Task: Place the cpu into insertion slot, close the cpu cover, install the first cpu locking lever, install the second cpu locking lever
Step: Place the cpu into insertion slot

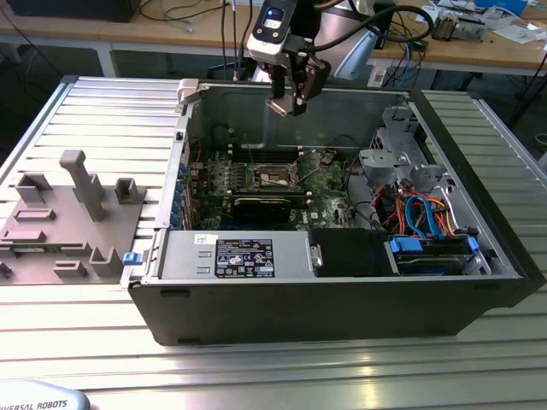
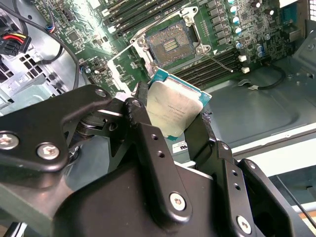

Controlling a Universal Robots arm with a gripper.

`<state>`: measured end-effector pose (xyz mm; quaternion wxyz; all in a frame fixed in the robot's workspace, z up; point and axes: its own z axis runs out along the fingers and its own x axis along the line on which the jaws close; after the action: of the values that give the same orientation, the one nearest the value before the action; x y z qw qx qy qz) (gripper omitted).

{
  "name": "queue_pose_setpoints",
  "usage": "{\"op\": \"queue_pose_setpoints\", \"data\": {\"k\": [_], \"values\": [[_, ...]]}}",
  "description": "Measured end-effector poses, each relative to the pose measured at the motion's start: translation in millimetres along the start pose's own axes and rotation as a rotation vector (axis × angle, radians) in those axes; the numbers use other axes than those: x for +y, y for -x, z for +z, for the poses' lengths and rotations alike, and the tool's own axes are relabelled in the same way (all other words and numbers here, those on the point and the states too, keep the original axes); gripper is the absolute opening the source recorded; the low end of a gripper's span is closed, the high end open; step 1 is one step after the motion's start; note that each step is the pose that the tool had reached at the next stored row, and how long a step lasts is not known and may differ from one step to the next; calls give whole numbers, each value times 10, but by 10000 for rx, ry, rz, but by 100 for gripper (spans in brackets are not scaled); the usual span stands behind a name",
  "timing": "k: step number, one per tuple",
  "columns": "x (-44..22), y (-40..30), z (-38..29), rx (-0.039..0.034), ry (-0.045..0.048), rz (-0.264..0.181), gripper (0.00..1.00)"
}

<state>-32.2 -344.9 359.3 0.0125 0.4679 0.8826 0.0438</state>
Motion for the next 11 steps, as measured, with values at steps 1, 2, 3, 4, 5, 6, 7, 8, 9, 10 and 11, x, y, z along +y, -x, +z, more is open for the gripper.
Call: {"op": "queue_pose_setpoints", "data": {"k": [1,2,3,4,5,6,7,8,9,10,11], "values": [[0,0,0,-1,1,10,54],[0,0,1,-3,0,30,54],[0,0,1,-4,1,43,54],[0,0,2,-5,2,53,54],[0,0,2,-6,1,61,54],[0,0,2,-7,2,74,54],[0,0,2,-8,2,83,54],[0,0,2,-8,2,92,54],[0,0,3,-10,2,108,54],[0,0,3,-11,2,118,54],[0,0,3,-12,3,132,54]]}}
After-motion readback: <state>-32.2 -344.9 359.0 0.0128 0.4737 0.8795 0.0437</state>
